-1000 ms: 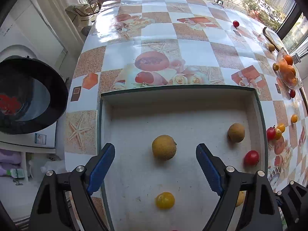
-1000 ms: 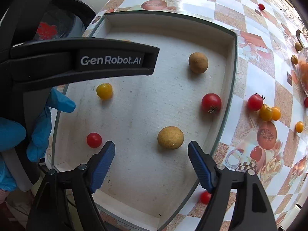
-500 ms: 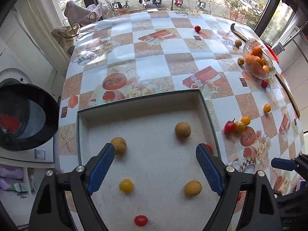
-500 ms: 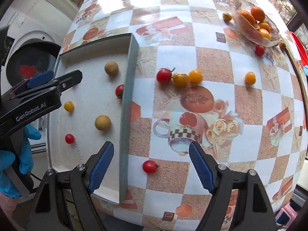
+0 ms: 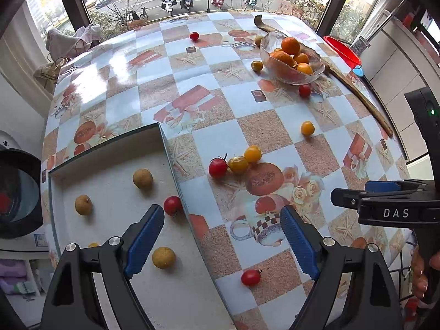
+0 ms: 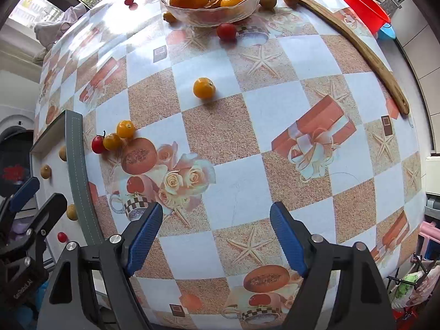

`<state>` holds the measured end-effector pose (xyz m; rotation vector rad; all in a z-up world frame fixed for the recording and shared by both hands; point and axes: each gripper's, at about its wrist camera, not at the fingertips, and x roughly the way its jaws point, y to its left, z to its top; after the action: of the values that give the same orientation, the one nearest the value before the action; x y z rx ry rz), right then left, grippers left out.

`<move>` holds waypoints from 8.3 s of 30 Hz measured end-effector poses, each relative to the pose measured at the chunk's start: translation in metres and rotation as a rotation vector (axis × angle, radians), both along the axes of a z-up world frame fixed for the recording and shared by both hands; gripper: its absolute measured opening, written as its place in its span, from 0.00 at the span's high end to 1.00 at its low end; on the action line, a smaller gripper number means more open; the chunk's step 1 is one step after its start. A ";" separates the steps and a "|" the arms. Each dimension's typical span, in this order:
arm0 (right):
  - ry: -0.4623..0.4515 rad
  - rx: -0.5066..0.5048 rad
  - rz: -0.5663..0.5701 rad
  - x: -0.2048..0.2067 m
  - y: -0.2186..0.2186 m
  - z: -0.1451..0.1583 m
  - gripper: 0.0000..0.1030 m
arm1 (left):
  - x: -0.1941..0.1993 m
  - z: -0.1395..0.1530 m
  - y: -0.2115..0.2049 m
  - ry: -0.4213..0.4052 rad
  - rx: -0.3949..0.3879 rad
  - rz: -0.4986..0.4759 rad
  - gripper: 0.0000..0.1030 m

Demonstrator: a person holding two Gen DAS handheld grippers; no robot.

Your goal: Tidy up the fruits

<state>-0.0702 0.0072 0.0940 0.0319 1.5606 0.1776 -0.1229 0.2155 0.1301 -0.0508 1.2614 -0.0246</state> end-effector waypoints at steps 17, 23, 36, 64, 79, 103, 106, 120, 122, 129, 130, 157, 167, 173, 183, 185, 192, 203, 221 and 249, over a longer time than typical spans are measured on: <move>-0.111 0.021 0.322 0.063 0.014 -0.013 0.20 | -0.044 -0.054 -0.055 0.097 0.126 0.278 0.15; -0.168 0.015 0.443 0.077 0.034 -0.026 0.25 | -0.056 -0.066 -0.057 0.093 0.115 0.398 0.15; -0.342 -0.014 0.567 0.073 0.078 -0.040 0.54 | -0.070 -0.078 -0.063 0.019 0.044 0.478 0.32; -0.130 0.200 0.466 0.031 0.042 -0.011 0.79 | -0.073 -0.031 -0.031 -0.075 -0.088 0.531 0.78; -0.137 0.264 0.516 -0.026 0.159 0.014 0.79 | -0.134 -0.002 0.071 -0.127 -0.053 0.583 0.78; -0.106 0.172 0.655 -0.053 0.295 -0.030 0.79 | -0.167 -0.064 0.141 0.036 -0.004 0.633 0.78; -0.105 0.153 0.656 -0.053 0.297 -0.036 0.79 | -0.164 -0.069 0.140 0.062 0.001 0.631 0.78; -0.121 0.167 0.684 -0.054 0.297 -0.033 0.66 | -0.152 -0.070 0.131 0.104 0.085 0.591 0.20; -0.119 0.194 0.669 -0.053 0.293 -0.028 0.47 | -0.151 -0.070 0.130 0.111 0.085 0.589 0.20; -0.151 0.284 0.605 -0.048 0.269 0.005 0.20 | -0.148 -0.058 0.127 0.094 0.102 0.578 0.20; -0.153 0.288 0.590 -0.047 0.263 0.008 0.20 | -0.146 -0.055 0.126 0.090 0.105 0.573 0.20; -0.248 0.056 0.161 0.066 0.030 -0.016 0.21 | 0.005 -0.042 -0.018 -0.069 -0.023 0.393 0.20; -0.311 0.056 0.200 0.108 0.026 -0.035 0.45 | 0.033 -0.071 -0.020 -0.067 0.003 0.458 0.37; -0.365 0.065 0.262 0.121 0.040 -0.037 0.45 | 0.038 -0.078 -0.022 -0.083 0.013 0.467 0.38; -0.375 0.111 0.262 0.133 0.044 -0.037 0.77 | 0.057 -0.080 -0.043 -0.118 0.066 0.357 0.44; -0.368 0.124 0.261 0.133 0.039 -0.035 0.77 | 0.060 -0.079 -0.045 -0.123 0.078 0.336 0.48; -0.339 0.148 0.253 0.126 0.021 -0.029 0.77 | 0.059 -0.075 -0.045 -0.119 0.094 0.289 0.63; -0.277 0.182 0.242 0.106 -0.004 -0.024 0.77 | 0.032 -0.070 -0.065 -0.088 0.125 0.261 0.75; -0.252 0.214 0.252 0.096 -0.012 -0.015 0.77 | 0.058 -0.073 -0.045 -0.119 0.153 0.218 0.75; -0.246 0.243 0.215 0.097 -0.035 -0.006 0.77 | 0.093 -0.077 -0.067 -0.095 0.116 0.082 0.53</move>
<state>0.0272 -0.0282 0.0880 0.0313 1.2886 0.5216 -0.0301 0.1482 0.0534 -0.0004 1.1632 0.1156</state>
